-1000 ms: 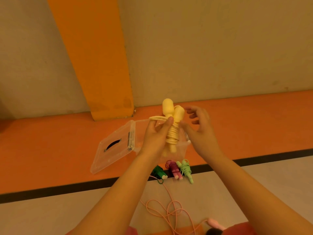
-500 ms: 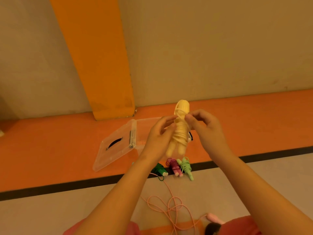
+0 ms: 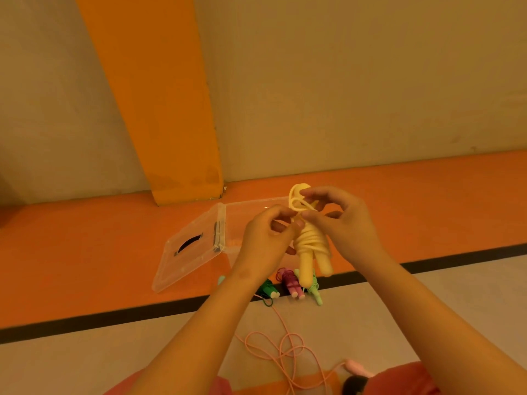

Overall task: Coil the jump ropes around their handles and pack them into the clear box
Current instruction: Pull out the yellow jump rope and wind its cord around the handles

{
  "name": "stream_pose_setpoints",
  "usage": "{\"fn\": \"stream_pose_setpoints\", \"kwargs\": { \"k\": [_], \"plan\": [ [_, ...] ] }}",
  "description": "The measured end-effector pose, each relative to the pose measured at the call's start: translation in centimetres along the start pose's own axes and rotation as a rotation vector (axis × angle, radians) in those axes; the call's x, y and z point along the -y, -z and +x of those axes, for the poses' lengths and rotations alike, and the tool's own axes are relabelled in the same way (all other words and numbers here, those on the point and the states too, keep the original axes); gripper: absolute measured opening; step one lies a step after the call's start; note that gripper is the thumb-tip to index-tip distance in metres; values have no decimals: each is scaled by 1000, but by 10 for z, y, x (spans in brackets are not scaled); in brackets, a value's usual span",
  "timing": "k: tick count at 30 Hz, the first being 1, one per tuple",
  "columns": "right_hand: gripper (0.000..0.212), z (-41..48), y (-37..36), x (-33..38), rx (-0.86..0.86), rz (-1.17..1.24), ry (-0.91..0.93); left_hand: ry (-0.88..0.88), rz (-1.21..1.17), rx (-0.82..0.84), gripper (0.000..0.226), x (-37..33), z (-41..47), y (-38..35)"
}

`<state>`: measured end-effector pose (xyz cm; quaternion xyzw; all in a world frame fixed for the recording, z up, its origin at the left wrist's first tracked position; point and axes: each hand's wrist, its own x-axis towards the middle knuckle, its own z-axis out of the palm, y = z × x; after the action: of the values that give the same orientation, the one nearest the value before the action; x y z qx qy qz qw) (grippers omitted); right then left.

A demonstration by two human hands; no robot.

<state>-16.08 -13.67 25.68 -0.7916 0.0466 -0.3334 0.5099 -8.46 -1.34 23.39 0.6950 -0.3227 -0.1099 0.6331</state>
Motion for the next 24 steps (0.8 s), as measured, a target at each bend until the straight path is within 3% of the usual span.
{"fn": "stream_pose_setpoints", "kwargs": {
  "k": [8,15,18,22,24],
  "plan": [
    [22,11,-2,-13,-1,-242,75,-55,9,33,13,5,12,2],
    [19,16,-11,-21,14,-322,216,-29,204,-36,18,9,19,-4],
    [21,16,-12,-18,52,-332,272,40,109,-76,26,6,25,2],
    [19,18,-13,-17,74,-353,259,269,-201,-8,25,1,30,11],
    [18,19,-13,-17,84,-331,238,289,-264,63,24,-1,31,18]
  ]
}}
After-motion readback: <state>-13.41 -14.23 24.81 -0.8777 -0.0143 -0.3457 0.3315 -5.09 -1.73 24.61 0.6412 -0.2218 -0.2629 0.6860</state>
